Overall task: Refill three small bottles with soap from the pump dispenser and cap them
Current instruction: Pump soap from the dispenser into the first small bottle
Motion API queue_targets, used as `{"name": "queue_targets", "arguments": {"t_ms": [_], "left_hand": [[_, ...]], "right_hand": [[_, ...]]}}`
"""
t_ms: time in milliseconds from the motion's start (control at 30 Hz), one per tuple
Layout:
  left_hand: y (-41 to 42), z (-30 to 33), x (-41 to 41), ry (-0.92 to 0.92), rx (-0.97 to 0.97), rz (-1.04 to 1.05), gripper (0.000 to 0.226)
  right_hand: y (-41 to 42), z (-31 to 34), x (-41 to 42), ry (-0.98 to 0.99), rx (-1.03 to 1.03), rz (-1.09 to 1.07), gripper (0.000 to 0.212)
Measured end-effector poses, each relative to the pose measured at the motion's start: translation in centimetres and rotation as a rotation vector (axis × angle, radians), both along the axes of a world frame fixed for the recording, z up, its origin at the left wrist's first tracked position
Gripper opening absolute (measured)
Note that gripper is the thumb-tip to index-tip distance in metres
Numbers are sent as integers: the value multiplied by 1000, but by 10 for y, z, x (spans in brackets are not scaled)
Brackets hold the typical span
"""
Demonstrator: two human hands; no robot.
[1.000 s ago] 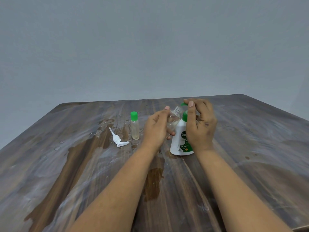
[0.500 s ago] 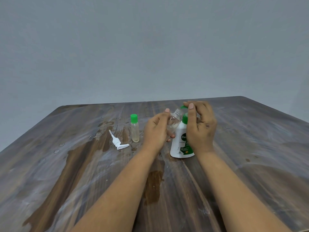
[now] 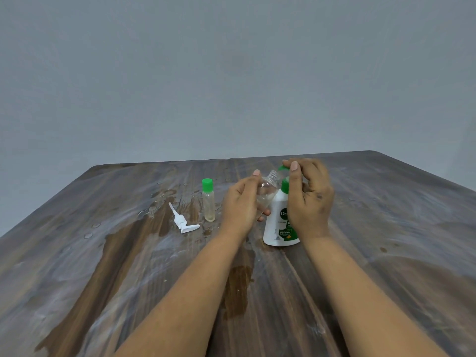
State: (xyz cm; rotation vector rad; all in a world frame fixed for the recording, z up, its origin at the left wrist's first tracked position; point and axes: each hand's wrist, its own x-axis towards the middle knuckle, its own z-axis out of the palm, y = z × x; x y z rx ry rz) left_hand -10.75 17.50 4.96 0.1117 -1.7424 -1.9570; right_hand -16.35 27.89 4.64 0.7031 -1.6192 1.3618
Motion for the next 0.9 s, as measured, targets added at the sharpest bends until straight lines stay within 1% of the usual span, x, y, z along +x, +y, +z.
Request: {"name": "queue_targets", "arguments": {"t_ms": [133, 267, 367, 567, 900], "left_hand": [[0, 0, 0, 1, 6, 9, 36], [0, -1, 0, 17, 2, 16, 42], [0, -1, -1, 20, 8, 11, 36], [-1, -2, -2, 11, 2, 12, 36], [0, -3, -2, 21, 10, 10, 35]], "right_hand": [[0, 1, -1, -19, 7, 7, 22], [1, 1, -2, -40, 16, 24, 22], [1, 1, -1, -33, 16, 30, 22], [0, 1, 0, -26, -12, 14, 23], [0, 1, 0, -17, 16, 15, 21]]}}
